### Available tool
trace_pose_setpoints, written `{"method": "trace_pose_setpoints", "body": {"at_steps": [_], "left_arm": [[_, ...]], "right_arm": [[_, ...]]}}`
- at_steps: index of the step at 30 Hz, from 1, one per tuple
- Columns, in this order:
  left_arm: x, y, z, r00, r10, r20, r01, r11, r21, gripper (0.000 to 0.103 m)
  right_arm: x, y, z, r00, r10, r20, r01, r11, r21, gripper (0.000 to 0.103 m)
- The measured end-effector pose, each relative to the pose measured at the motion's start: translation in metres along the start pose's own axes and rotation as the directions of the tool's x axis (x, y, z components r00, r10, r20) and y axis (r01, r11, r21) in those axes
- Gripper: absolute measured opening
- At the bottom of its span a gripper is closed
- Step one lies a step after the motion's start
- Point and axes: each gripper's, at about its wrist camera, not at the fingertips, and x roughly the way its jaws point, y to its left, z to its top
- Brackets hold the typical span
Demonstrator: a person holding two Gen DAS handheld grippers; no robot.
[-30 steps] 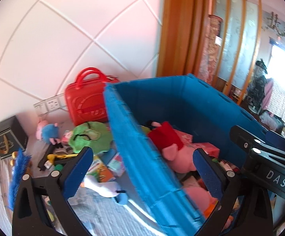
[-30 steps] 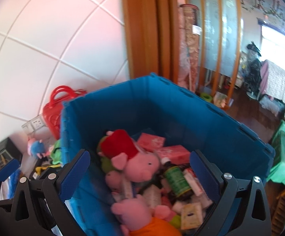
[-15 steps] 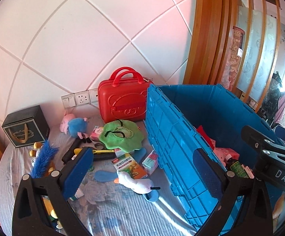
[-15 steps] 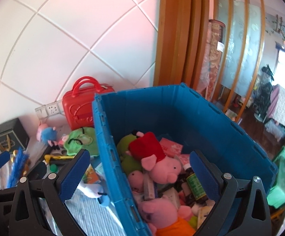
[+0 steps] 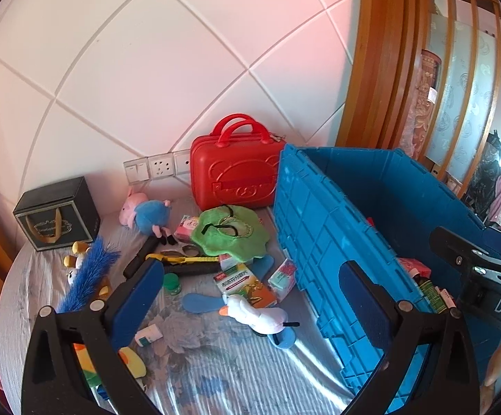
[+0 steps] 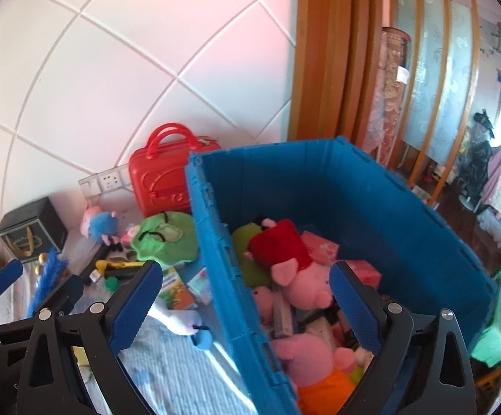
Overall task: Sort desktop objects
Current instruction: 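Move both tools away from the crate back over the pile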
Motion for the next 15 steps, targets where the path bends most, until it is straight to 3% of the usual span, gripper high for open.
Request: {"method": "trace_pose_setpoints", "body": {"at_steps": [9, 15], "left_arm": [[0.011, 0.066, -0.03, 0.995, 0.092, -0.042, -0.095, 0.992, -0.078, 0.103], [0.011, 0.125, -0.054, 0.983, 0.169, -0.07, -0.178, 0.969, -0.172, 0.103]], "right_arm": [[0.027, 0.062, -0.019, 0.995, 0.096, -0.034, -0.098, 0.992, -0.076, 0.098], [0.056, 0.112, -0.045, 0.988, 0.132, -0.082, -0.144, 0.977, -0.158, 0.099]]}}
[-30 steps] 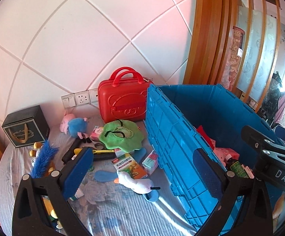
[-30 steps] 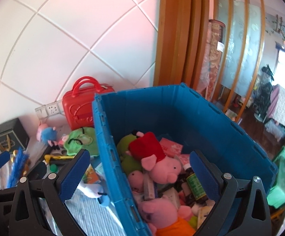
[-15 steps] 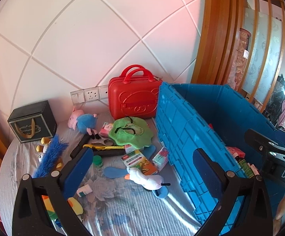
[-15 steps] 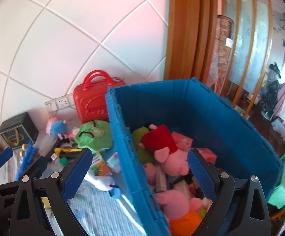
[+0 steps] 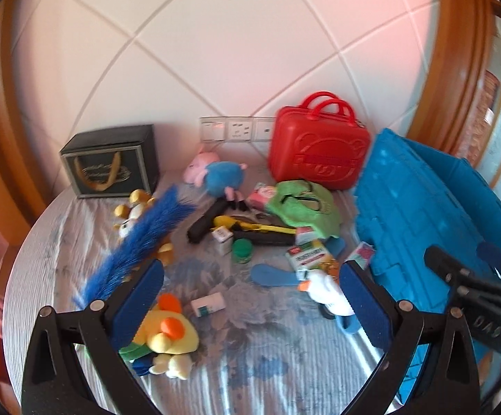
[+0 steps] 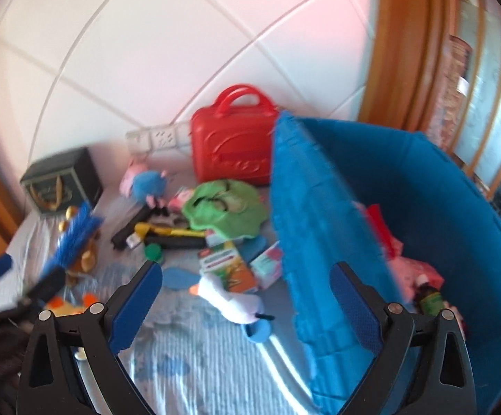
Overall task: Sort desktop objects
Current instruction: 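Move both tools away from the crate back over the pile, then lower both tools onto the yellow-green plush duck and close them on it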
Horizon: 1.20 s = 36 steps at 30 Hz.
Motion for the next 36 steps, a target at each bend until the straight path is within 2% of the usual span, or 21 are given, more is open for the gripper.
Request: {"method": "trace_pose_setpoints", "body": {"at_steps": [5, 11, 20, 26, 31, 36], "left_arm": [[0.007, 0.046, -0.015, 0.997, 0.073, -0.013, -0.073, 0.996, -0.048, 0.103], [0.021, 0.092, -0.055, 0.987, 0.153, -0.056, -0.157, 0.984, -0.084, 0.103], [0.057, 0.128, -0.124, 0.969, 0.198, -0.146, -0.215, 0.97, -0.116, 0.103], [0.077, 0.142, -0.159, 0.961, 0.205, -0.184, -0.232, 0.963, -0.138, 0.103], [0.088, 0.155, -0.172, 0.949, 0.247, -0.194, -0.271, 0.956, -0.111, 0.103], [0.089, 0.178, -0.176, 0.946, 0.276, -0.171, -0.298, 0.947, -0.119, 0.103]], "right_arm": [[0.033, 0.031, -0.018, 0.998, 0.044, -0.049, -0.045, 0.998, -0.032, 0.099], [0.059, 0.063, -0.034, 0.994, 0.076, -0.078, -0.082, 0.994, -0.079, 0.099], [0.106, 0.078, -0.078, 0.983, 0.115, -0.141, -0.13, 0.986, -0.1, 0.099], [0.12, 0.097, -0.102, 0.977, 0.157, -0.143, -0.176, 0.976, -0.131, 0.099], [0.126, 0.125, -0.115, 0.964, 0.219, -0.15, -0.242, 0.956, -0.163, 0.099], [0.125, 0.158, -0.129, 0.93, 0.335, -0.149, -0.36, 0.911, -0.199, 0.099]]}}
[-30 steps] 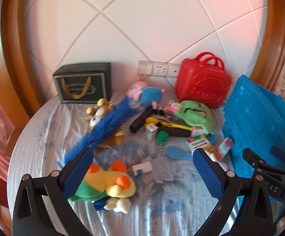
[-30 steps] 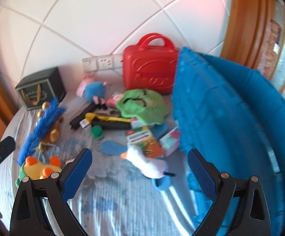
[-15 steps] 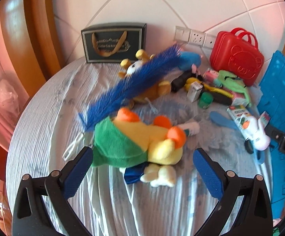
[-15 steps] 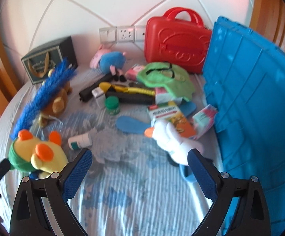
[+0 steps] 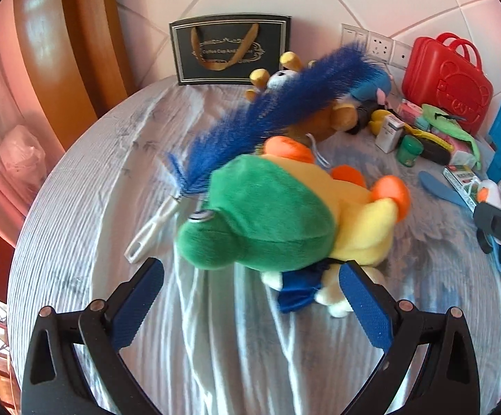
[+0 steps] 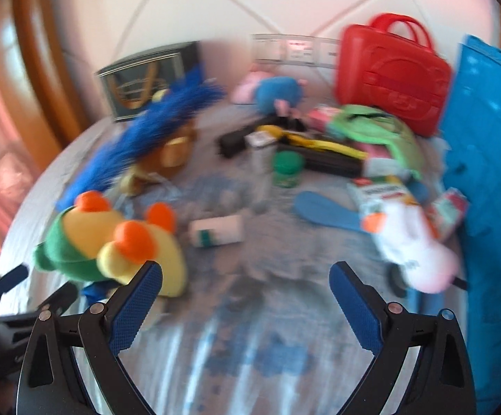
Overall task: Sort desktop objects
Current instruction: 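Lower both tools onto the yellow-green plush duck and close them on it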
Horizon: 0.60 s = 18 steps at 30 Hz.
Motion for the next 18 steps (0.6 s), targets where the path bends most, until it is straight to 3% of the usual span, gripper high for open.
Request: {"method": "trace_pose_setpoints", "body": {"at_steps": [4, 9, 18], "left_arm": [[0.013, 0.015, 0.008, 1.0, 0.01, 0.001, -0.01, 1.0, 0.0, 0.103], [0.024, 0.015, 0.016, 1.0, -0.028, 0.01, 0.028, 0.999, 0.028, 0.103], [0.04, 0.005, 0.021, 0.998, -0.066, -0.003, 0.067, 0.996, 0.064, 0.103]], "right_arm": [[0.019, 0.029, 0.002, 0.999, 0.038, -0.015, -0.038, 0.999, -0.035, 0.099], [0.042, 0.051, 0.012, 0.997, 0.068, -0.032, -0.069, 0.997, -0.042, 0.097], [0.075, 0.06, 0.025, 0.988, 0.135, -0.071, -0.135, 0.991, -0.001, 0.096]]}}
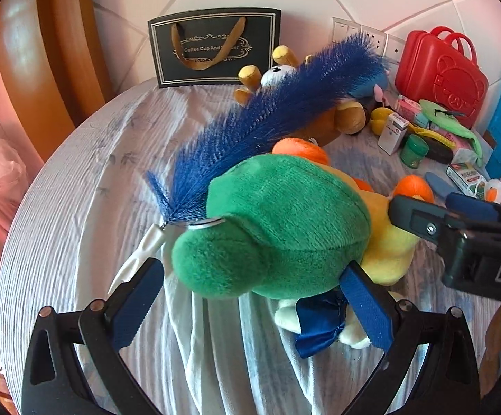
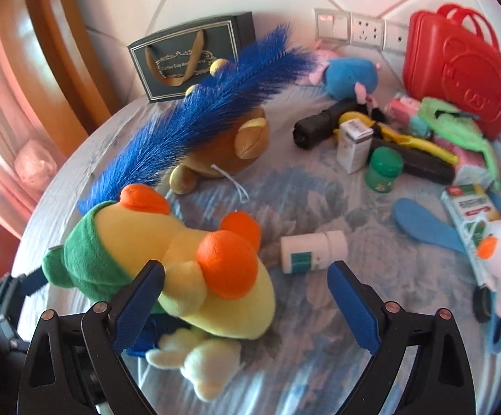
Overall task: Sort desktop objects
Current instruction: 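Lower both tools onto the yellow-green plush duck and close them on it, then lift the plush duck with both tools and carry it over the blue crate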
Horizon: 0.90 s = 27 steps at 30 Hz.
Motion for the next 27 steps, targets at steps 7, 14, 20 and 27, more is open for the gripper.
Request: {"method": "trace_pose_setpoints", "body": {"at_steps": [7, 14, 20, 27], "left_arm": [[0.005, -0.003, 0.002, 1.0, -0.016, 0.011, 0.016, 1.0, 0.005, 0.103], [0.011, -0.008, 0.006, 0.998, -0.061, 0.005, 0.061, 0.998, 0.003, 0.074], [0.009, -0.018, 0.012, 0.997, -0.072, 0.007, 0.072, 0.997, 0.015, 0.054], [0.002, -0.021, 0.009, 0.996, -0.08, 0.042, 0.078, 0.996, 0.045, 0.049]], "right_arm": [[0.014, 0.004, 0.003, 0.999, 0.052, -0.01, -0.052, 0.999, 0.012, 0.068], [0.015, 0.011, 0.006, 0.996, 0.092, -0.008, -0.092, 0.996, 0.004, 0.042], [0.015, 0.005, 0.005, 0.995, 0.1, -0.004, -0.099, 0.995, 0.025, 0.035], [0.01, 0.007, 0.004, 0.996, 0.085, 0.016, -0.086, 0.996, 0.018, 0.032]]}}
